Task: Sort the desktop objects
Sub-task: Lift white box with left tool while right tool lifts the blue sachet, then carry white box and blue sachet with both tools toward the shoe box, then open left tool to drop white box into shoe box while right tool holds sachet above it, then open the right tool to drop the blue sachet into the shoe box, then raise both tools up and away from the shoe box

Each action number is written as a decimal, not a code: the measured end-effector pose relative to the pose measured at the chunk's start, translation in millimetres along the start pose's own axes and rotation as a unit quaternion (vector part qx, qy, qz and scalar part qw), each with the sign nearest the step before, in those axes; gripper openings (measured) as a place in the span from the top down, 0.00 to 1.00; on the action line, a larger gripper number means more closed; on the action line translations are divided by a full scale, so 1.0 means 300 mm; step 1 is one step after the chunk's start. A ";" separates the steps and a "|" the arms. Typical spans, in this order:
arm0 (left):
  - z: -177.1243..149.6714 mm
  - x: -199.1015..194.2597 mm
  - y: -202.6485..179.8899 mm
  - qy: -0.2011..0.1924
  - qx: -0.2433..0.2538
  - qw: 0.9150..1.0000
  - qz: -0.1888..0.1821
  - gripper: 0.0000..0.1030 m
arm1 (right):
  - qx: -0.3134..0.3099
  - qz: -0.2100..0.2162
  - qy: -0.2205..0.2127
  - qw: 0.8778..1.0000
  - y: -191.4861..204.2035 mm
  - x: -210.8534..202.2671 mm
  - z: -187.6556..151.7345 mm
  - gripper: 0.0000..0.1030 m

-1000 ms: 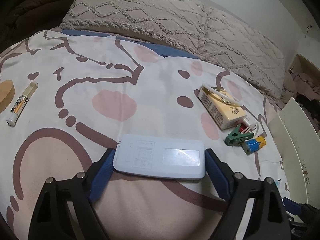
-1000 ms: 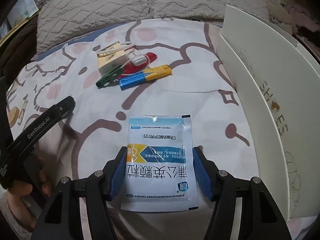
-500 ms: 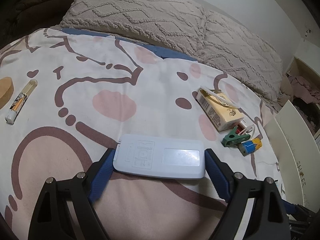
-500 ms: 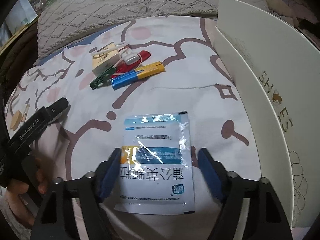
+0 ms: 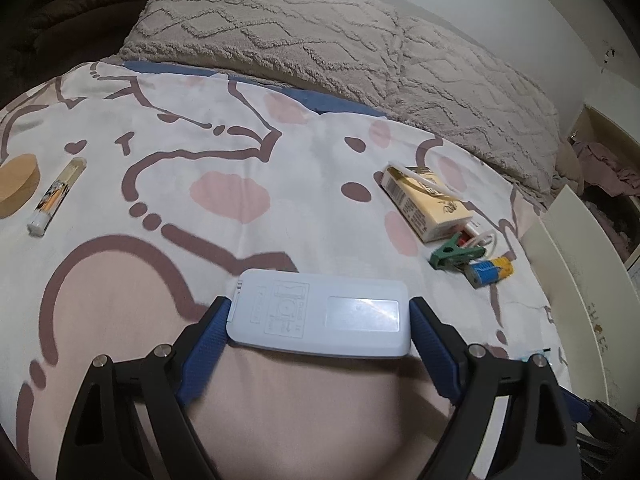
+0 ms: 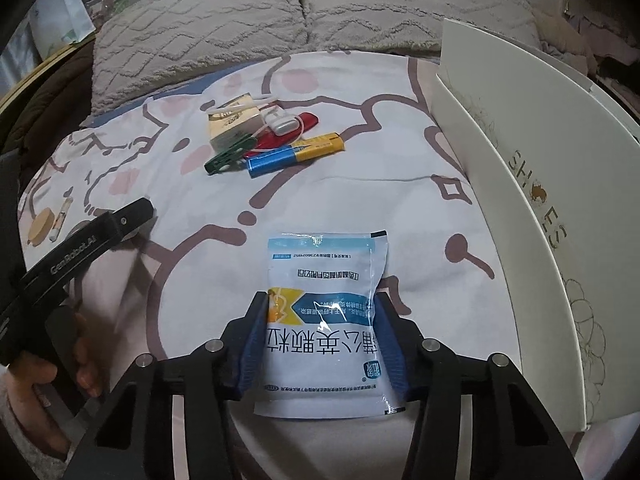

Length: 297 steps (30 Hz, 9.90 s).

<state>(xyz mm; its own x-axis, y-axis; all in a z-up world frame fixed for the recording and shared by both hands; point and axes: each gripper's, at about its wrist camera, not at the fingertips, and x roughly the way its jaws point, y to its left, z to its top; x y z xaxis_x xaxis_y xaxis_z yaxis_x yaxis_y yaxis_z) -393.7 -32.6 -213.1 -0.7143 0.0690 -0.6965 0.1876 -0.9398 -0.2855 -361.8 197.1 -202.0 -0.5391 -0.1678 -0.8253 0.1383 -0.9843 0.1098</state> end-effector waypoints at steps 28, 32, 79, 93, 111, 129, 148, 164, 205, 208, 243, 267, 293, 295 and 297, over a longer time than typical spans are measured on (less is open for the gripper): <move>-0.188 -0.345 -0.062 0.005 0.030 0.999 -0.014 0.15 | 0.030 0.011 -0.032 0.999 -0.005 -0.216 -0.171 0.54; -0.209 -0.400 -0.082 0.004 0.041 0.999 -0.021 0.15 | 0.031 0.011 -0.038 0.999 -0.004 -0.261 -0.194 0.54; -0.313 -0.773 -0.389 -0.041 0.122 0.990 -0.063 0.15 | 0.079 0.013 -0.119 0.990 -0.198 -0.686 -0.375 0.54; -0.352 -0.770 -0.509 -0.033 0.149 0.985 -0.084 0.15 | 0.102 -0.007 -0.126 0.987 -0.317 -0.732 -0.416 0.54; -0.328 -0.751 -0.738 -0.038 0.176 0.975 -0.126 0.15 | 0.128 -0.014 -0.157 0.979 -0.503 -0.792 -0.401 0.54; -0.285 -0.570 -0.990 -0.009 0.190 0.966 -0.174 0.15 | 0.140 -0.013 -0.175 0.974 -0.698 -0.747 -0.301 0.54; -0.254 -0.401 -1.176 0.046 0.201 0.948 -0.241 0.15 | 0.163 -0.003 -0.171 0.972 -0.816 -0.709 -0.267 0.54; -0.181 -0.281 -1.183 0.046 0.211 0.961 -0.175 0.15 | 0.158 0.008 -0.191 0.969 -0.871 -0.725 -0.147 0.54; -0.146 -0.287 -1.152 0.049 0.205 0.960 -0.187 0.10 | 0.095 0.037 -0.070 0.992 -0.879 -0.544 0.173 0.54; -0.134 -0.295 -1.139 0.044 0.203 0.959 -0.191 0.10 | 0.084 0.029 -0.054 0.995 -0.880 -0.511 0.216 0.54; -0.093 -0.276 -1.038 0.039 0.190 0.962 -0.195 0.10 | 0.017 -0.067 0.085 0.994 -0.914 -0.182 0.565 0.54; -0.083 -0.333 -1.020 0.032 0.192 0.962 -0.190 0.07 | 0.031 -0.083 0.080 0.993 -0.911 -0.204 0.515 0.21; -0.076 -0.416 -1.006 0.021 0.196 0.964 -0.179 0.00 | 0.018 -0.064 0.021 0.998 -0.810 -0.398 0.323 0.21; -0.076 -0.423 -1.005 0.019 0.198 0.964 -0.178 0.00 | 0.018 -0.060 0.009 0.998 -0.804 -0.421 0.310 0.21; -0.075 -0.431 -1.001 0.017 0.198 0.964 -0.177 0.00 | 0.019 -0.055 -0.006 0.998 -0.795 -0.456 0.293 0.21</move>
<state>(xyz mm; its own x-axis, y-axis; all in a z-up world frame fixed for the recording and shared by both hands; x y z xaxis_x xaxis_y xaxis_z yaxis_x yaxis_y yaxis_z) -342.5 248.2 -52.2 -0.6629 0.4128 -0.6246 -0.3405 -0.9092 -0.2395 -394.2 450.0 -66.6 -0.5590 -0.0582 -0.8271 0.0461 -0.9982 0.0391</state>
